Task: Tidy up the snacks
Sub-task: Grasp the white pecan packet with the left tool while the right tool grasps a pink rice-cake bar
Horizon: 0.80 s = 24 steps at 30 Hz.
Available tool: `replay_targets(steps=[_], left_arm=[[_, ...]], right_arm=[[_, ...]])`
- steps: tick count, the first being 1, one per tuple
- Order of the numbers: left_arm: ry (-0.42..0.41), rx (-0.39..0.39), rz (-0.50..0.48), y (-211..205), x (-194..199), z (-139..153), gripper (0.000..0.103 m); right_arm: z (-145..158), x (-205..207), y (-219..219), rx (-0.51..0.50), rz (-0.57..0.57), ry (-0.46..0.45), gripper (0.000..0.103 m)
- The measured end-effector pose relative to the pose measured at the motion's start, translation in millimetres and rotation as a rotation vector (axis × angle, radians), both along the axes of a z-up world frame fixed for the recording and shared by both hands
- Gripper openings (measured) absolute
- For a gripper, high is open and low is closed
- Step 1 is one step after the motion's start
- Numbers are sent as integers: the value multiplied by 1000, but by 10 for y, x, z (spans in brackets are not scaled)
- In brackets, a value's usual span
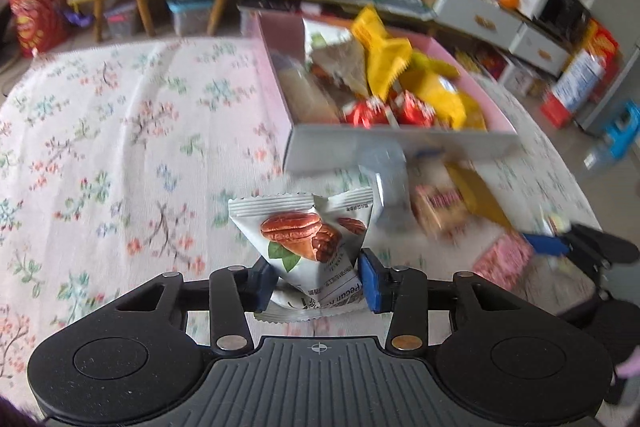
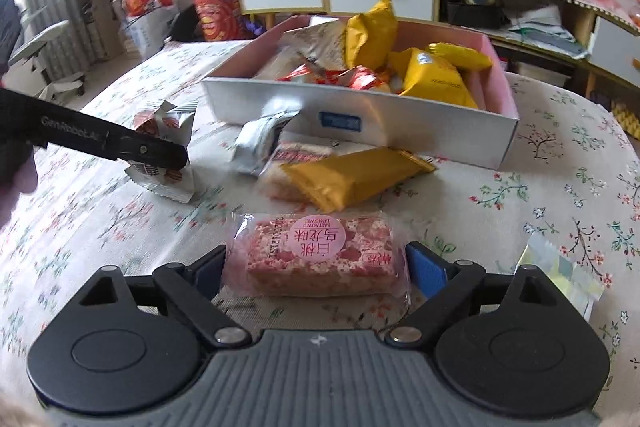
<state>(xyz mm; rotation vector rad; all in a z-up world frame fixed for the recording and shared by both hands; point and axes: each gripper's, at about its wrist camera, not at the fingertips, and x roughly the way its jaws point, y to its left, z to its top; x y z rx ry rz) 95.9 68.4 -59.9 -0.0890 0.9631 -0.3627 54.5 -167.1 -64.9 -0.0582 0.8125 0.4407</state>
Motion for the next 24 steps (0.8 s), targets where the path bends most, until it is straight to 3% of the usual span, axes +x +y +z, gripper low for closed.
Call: replay_targets(steps=[7, 10, 14, 15, 16, 18, 24], left_arm=[[161, -60, -4, 220, -90, 26, 41], [165, -55, -22, 203, -143, 22, 41], [73, -31, -36, 169, -223, 40, 45], [40, -24, -38, 153, -256, 34, 53], [16, -11, -40, 139, -280, 34, 67], [-36, 11, -46, 140, -339, 34, 78], [-111, 1, -60, 184, -470, -26, 91]], right_arm=[[49, -102, 107, 15, 57, 32, 96], [57, -141, 179, 21, 81, 40, 96], [78, -193, 320, 25, 154, 53, 98], [86, -214, 351, 17, 176, 46, 98], [96, -231, 382, 3, 195, 33, 99], [108, -260, 406, -29, 222, 8, 100], [129, -351, 367, -97, 335, -40, 102]])
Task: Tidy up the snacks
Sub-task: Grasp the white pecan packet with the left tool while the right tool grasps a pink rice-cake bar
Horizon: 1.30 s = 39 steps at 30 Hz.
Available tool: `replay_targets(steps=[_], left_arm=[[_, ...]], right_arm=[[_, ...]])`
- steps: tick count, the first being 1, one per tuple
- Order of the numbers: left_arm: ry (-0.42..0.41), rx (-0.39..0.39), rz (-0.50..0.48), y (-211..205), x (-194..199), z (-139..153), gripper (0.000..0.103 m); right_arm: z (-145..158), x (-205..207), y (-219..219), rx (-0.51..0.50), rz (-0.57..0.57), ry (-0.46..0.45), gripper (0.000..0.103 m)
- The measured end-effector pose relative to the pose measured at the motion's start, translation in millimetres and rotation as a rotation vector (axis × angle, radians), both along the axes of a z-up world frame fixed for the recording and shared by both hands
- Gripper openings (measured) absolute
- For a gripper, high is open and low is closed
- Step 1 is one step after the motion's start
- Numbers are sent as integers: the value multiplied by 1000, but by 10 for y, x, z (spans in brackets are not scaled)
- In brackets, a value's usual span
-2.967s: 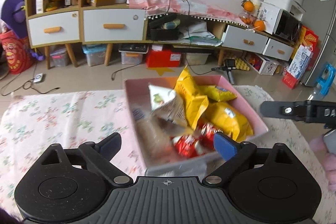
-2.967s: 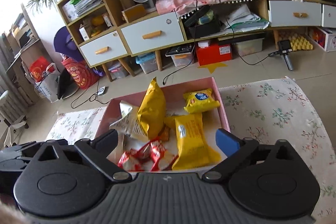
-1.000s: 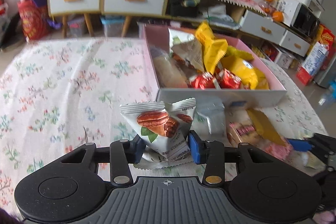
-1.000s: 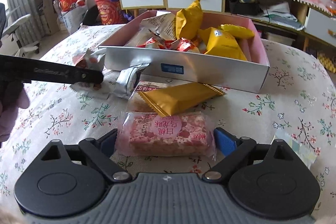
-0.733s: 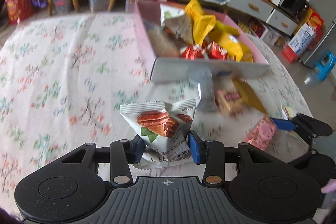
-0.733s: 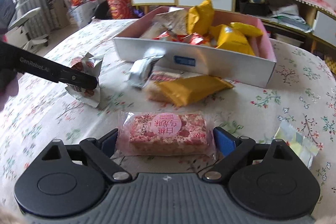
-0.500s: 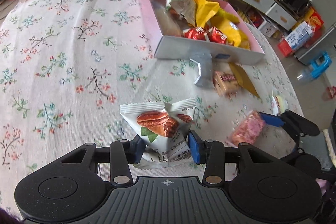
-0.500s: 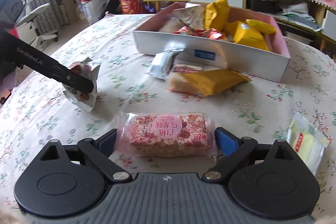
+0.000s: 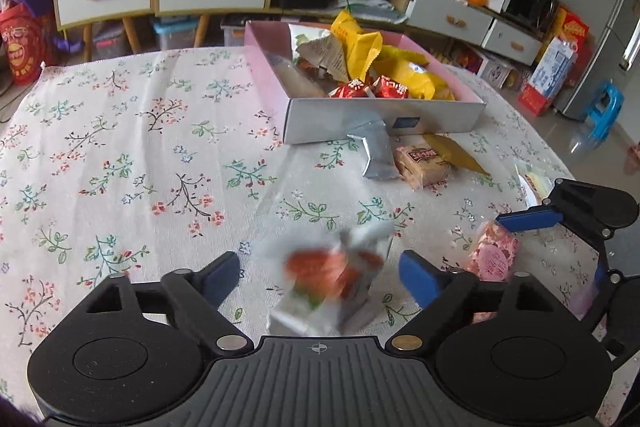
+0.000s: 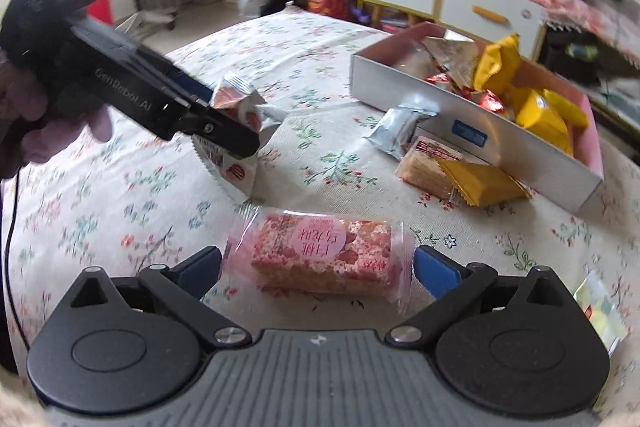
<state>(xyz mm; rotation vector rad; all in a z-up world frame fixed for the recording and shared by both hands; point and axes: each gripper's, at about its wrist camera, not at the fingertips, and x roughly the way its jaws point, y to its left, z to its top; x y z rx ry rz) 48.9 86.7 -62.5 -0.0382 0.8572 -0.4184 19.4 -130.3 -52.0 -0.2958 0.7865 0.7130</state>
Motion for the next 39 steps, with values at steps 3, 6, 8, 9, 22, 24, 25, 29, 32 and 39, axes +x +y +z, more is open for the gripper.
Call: replay_targets(steps=[3, 6, 8, 9, 22, 24, 25, 29, 32, 39], left_arm=[[-17, -3, -11, 10, -45, -5, 92], [-26, 5, -30, 6, -59, 20, 92], [-17, -3, -37, 8, -42, 24, 92], [1, 0, -33, 4, -26, 18, 92], [99, 74, -31, -142, -33, -125, 92], [112, 75, -23, -134, -24, -134, 91], [116, 78, -17, -127, -15, -141, 91], [116, 88, -1, -105, -2, -144, 91], [109, 89, 21, -80, 16, -128, 91], [95, 74, 45, -48, 11, -106, 89]], right_arm=[[10, -28, 9, -28, 67, -11, 103], [19, -31, 22, -51, 97, -26, 103], [5, -33, 31, -69, 100, -31, 103], [-3, -35, 37, -76, 103, -30, 103], [-56, -92, 129, -81, 113, -12, 103], [-52, -78, 118, -82, 94, -17, 103], [-49, -72, 107, -83, 84, -23, 103], [-39, -27, 69, -102, 27, -53, 103], [-37, 47, 37, -117, -50, -76, 103], [-62, 221, -37, -63, -151, -40, 102]])
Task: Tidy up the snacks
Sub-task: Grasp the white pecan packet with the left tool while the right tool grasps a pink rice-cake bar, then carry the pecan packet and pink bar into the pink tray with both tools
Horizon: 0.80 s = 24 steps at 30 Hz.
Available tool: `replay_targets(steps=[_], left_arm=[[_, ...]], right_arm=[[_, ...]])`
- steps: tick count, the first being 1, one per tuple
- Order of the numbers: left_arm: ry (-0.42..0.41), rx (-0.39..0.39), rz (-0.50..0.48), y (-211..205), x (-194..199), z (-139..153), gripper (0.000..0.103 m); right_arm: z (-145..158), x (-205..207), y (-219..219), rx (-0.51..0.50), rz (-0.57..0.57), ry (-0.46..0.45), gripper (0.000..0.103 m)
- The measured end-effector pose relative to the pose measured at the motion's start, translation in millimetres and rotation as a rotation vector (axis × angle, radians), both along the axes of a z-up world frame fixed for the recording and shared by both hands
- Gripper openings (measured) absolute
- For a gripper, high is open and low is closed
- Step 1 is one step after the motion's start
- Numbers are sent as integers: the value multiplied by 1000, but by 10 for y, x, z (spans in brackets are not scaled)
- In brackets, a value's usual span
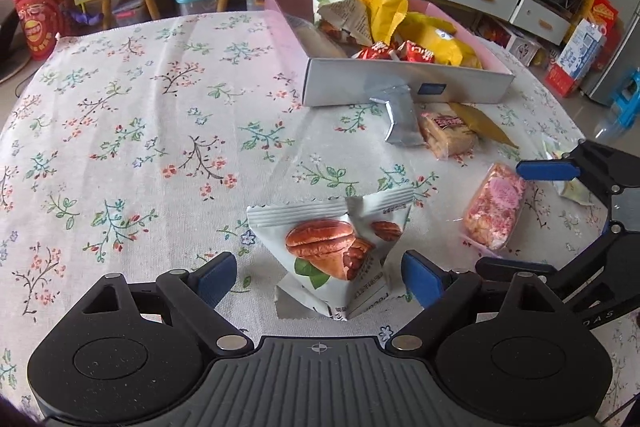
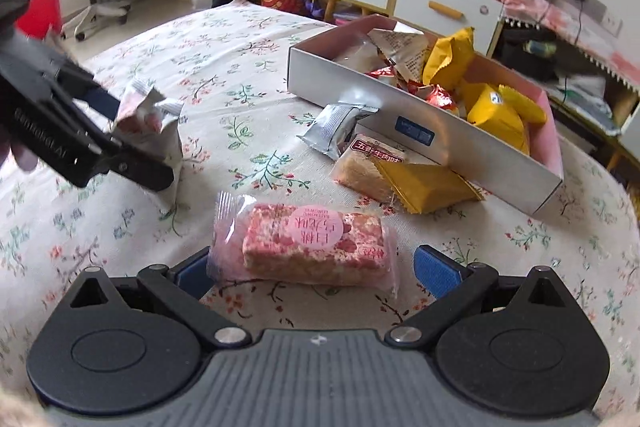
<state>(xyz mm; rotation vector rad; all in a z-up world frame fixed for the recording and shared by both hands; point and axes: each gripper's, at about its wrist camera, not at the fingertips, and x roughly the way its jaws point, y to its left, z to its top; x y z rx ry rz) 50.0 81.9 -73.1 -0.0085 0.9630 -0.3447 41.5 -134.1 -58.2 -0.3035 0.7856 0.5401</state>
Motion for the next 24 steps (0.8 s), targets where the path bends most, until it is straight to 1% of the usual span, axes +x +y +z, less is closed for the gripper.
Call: replay_targets(steps=[3, 5, 8, 10, 12, 16, 18, 20, 21, 24], left_arm=[[3, -8, 5, 5, 0, 14, 88], [11, -17, 11, 6, 6, 26, 83], [7, -20, 10, -19, 0, 49, 71], [4, -17, 2, -45, -6, 59, 58], [4, -12, -8, -67, -16, 65, 53], [-13, 7, -28, -107, -46, 92, 45], [-15, 7, -31, -115, -55, 107, 44], [-21, 18, -38, -137, -64, 119, 43], [-23, 23, -40, -146, -68, 123, 43], [-33, 27, -44, -161, -78, 146, 42]], right_arm=[[4, 16, -3, 43, -3, 26, 102], [-11, 33, 14, 60, -14, 45, 102], [-22, 32, 51, 61, -19, 49, 102], [-29, 42, 56, 66, -26, 52, 102], [-43, 57, 60, 64, -37, 61, 97], [-42, 73, 19, 85, -58, 71, 93], [-31, 79, 3, 90, -71, 69, 85], [-19, 88, -5, 97, -78, 71, 82], [-12, 91, -9, 102, -81, 72, 75], [14, 96, -6, 105, -88, 66, 72]])
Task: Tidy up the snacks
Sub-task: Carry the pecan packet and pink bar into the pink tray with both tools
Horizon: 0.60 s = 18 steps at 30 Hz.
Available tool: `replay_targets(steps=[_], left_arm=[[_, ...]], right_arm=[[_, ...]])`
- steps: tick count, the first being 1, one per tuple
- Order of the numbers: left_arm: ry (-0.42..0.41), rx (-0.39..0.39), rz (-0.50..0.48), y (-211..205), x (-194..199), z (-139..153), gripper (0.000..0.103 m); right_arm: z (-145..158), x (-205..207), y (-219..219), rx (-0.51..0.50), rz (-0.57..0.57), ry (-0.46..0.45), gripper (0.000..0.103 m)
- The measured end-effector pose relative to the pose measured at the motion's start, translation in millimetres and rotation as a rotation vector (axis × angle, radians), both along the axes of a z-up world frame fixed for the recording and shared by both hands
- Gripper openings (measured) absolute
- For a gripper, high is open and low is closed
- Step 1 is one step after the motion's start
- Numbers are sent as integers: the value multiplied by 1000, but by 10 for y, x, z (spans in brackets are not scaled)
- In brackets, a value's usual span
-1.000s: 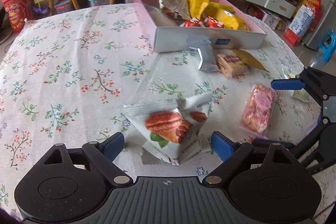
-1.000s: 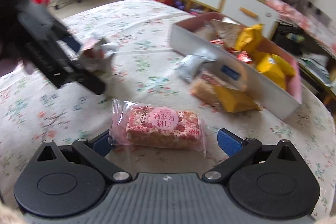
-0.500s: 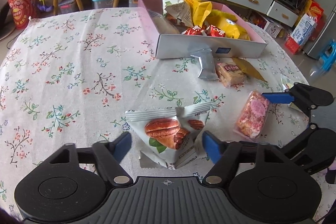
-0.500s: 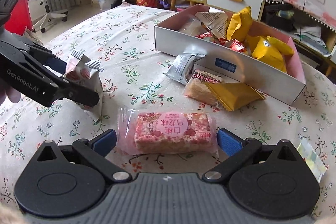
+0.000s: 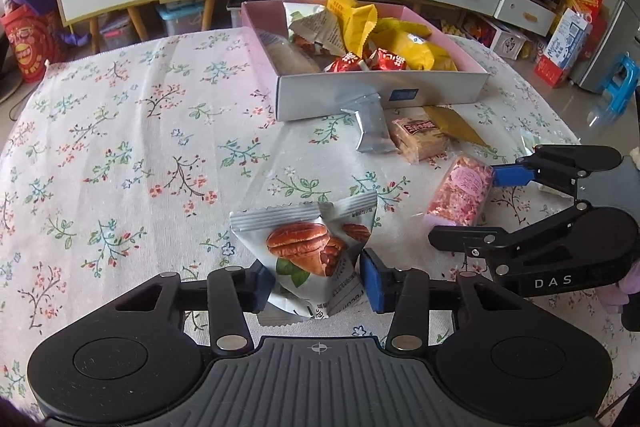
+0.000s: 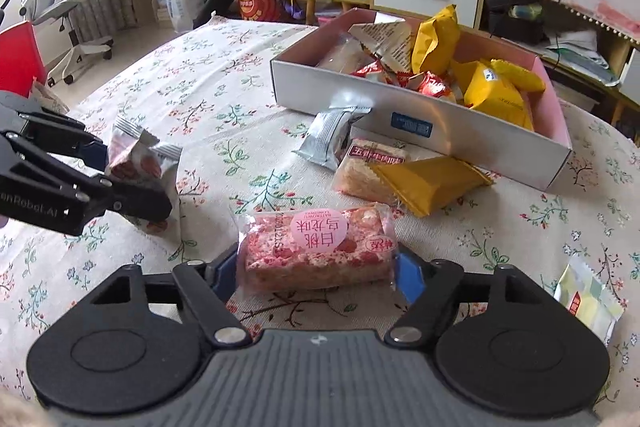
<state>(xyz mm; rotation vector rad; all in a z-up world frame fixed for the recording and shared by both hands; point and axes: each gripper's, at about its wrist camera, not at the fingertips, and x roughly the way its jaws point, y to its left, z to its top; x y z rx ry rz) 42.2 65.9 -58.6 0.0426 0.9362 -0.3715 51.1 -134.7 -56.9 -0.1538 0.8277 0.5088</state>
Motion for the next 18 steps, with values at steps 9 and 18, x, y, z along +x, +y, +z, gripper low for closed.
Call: replay_targets(steps=[9, 18], left_arm=[[-35, -26, 21, 47, 39, 129, 42], [-56, -58, 66, 109, 124, 237, 42]], right_arm=[[133, -27, -67, 25, 5, -34, 70], [297, 42, -132, 64, -25, -73, 70]])
